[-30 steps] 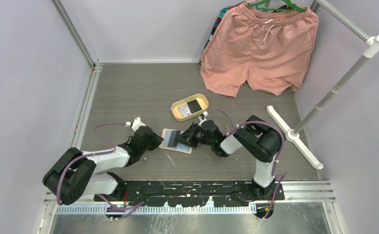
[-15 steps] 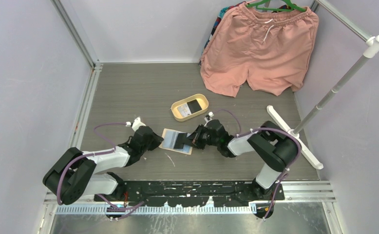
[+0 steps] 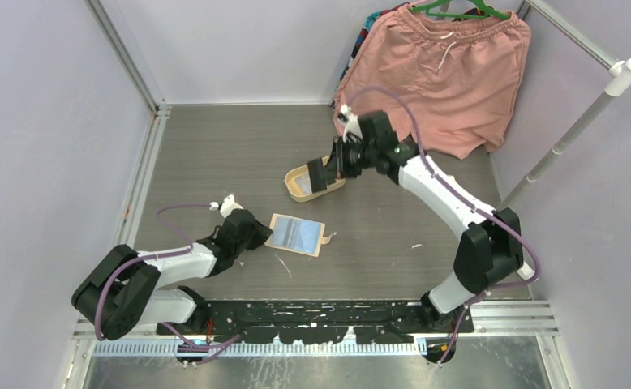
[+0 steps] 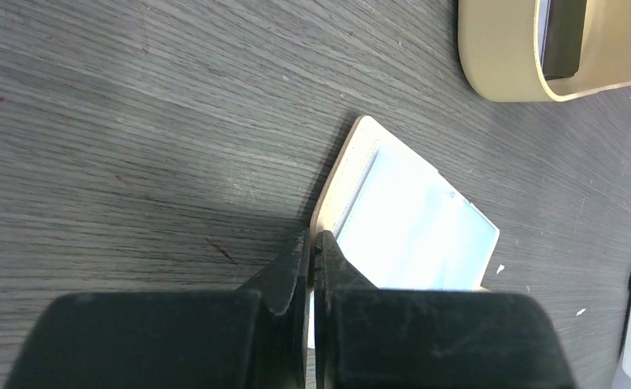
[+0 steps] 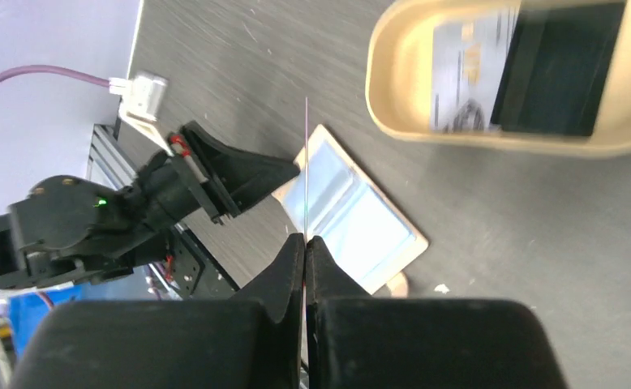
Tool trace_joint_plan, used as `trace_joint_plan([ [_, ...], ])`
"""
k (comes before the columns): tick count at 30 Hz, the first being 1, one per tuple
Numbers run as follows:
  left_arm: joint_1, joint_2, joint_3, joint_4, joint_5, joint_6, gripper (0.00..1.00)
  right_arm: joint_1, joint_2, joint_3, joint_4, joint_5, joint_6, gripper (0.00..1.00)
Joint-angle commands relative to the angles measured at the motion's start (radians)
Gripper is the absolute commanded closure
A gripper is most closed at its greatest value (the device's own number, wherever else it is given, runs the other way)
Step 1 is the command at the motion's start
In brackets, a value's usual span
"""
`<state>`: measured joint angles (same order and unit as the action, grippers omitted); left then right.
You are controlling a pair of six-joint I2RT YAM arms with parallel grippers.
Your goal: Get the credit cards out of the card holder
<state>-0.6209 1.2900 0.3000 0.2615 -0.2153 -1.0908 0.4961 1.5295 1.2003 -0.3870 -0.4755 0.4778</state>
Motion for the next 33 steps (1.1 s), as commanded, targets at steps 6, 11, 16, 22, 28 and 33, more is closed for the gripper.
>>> trace_joint_plan([
  [6, -0.012, 0.068, 0.003, -0.297, 0.058, 0.105, 1.00, -0.096, 0.395, 0.642, -0.737, -0.116, -0.570, 0.98],
  [11, -0.011, 0.039, 0.004, -0.319, 0.053, 0.103, 1.00, -0.126, 0.523, 0.793, -0.756, -0.128, -0.568, 0.98],
  [16, -0.011, 0.030, 0.010, -0.332, 0.028, 0.105, 1.00, -0.127, 0.610, 0.957, -0.781, -0.127, -0.555, 0.98],
  [22, -0.012, 0.082, 0.038, -0.302, 0.035, 0.101, 1.00, -0.127, 0.725, 1.140, -0.830, -0.118, -0.530, 0.99],
  [28, -0.012, 0.096, 0.053, -0.297, 0.037, 0.105, 1.00, -0.127, 0.773, 1.155, -0.792, -0.101, -0.485, 0.98],
  [33, -0.012, 0.113, 0.063, -0.295, 0.038, 0.110, 1.00, -0.127, 0.792, 1.142, -0.750, -0.081, -0.457, 0.99],
])
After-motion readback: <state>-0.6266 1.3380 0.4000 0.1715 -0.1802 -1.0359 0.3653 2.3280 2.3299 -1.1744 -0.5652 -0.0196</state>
